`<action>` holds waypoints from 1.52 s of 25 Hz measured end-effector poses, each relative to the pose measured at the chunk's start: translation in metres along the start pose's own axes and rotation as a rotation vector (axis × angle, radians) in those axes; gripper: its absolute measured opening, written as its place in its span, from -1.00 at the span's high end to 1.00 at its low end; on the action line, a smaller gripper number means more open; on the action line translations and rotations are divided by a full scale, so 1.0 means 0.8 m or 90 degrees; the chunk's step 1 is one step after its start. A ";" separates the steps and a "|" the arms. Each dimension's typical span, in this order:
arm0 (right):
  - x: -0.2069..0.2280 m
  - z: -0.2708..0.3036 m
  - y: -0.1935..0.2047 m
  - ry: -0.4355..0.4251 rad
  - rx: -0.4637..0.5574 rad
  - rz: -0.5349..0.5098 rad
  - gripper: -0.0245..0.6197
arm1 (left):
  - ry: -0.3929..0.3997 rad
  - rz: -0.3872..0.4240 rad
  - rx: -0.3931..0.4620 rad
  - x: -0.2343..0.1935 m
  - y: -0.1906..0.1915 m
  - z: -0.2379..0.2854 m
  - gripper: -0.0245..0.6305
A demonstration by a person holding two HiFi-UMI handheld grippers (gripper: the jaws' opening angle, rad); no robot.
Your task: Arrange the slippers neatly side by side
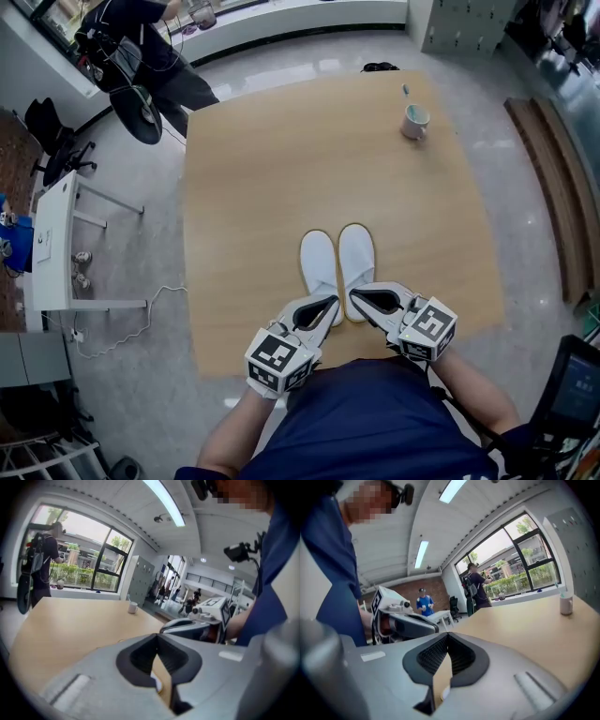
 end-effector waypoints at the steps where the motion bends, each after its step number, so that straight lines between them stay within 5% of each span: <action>1: 0.000 -0.005 -0.014 -0.003 0.035 0.019 0.89 | 0.007 -0.011 0.021 0.007 -0.017 0.000 0.91; 8: 0.001 -0.030 -0.066 0.045 0.126 0.024 0.89 | -0.004 0.069 0.079 0.021 -0.049 -0.009 0.91; 18: -0.001 -0.040 -0.063 0.091 0.101 -0.021 0.89 | -0.020 0.013 0.044 0.012 -0.031 -0.013 0.91; 38: -0.002 -0.028 -0.067 0.089 0.080 -0.043 0.89 | -0.017 0.008 0.040 0.008 -0.027 -0.004 0.91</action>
Point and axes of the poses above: the fingertips, and each gripper's own axes: z forward along the fingers, x to its right, y out of its underside, the point moved 5 cm from there along -z, backward along the fingers, and after that the axes turned 1 degree about x, right-handed, at the moved point
